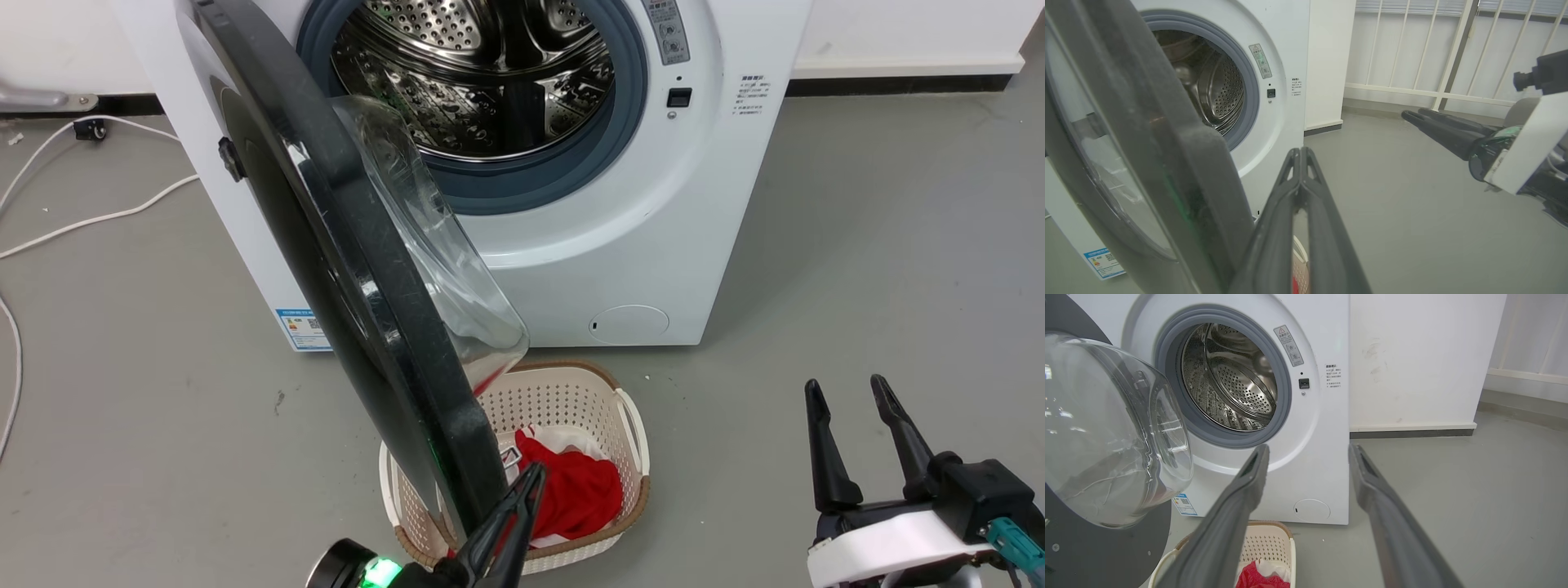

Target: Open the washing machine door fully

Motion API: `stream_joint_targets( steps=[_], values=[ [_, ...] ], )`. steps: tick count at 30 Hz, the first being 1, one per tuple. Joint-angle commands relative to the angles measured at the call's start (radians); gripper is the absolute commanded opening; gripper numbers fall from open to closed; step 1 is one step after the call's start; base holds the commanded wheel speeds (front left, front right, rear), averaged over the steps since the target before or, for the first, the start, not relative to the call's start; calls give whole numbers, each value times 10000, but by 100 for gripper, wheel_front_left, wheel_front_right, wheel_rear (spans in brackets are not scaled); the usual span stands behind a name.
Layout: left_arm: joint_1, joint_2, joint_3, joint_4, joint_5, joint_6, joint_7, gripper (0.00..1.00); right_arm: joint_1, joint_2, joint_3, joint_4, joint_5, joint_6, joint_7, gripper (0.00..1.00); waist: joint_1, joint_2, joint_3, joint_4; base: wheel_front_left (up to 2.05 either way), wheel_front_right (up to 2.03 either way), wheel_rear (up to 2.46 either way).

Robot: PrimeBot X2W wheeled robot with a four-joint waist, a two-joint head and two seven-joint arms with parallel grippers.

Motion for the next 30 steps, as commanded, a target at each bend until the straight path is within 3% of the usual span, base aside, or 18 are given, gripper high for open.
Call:
stream_joint_targets(
  steps=[1,21,30],
  values=[
    [-120,-31,69,108,5,85,-108,0,-94,28,8,10,5,-6,-10,100,0,0,25,-15,0,0,0],
    [-850,-87,324,1067,-363,714,-332,0,-128,28,7,186,263,-6,71,100,0,0,149,-33,0,0,0],
    [-361,26,321,671,-379,964,-208,0,73,29,-140,91,242,-5,138,100,0,0,126,773,0,0,0]
  ],
)
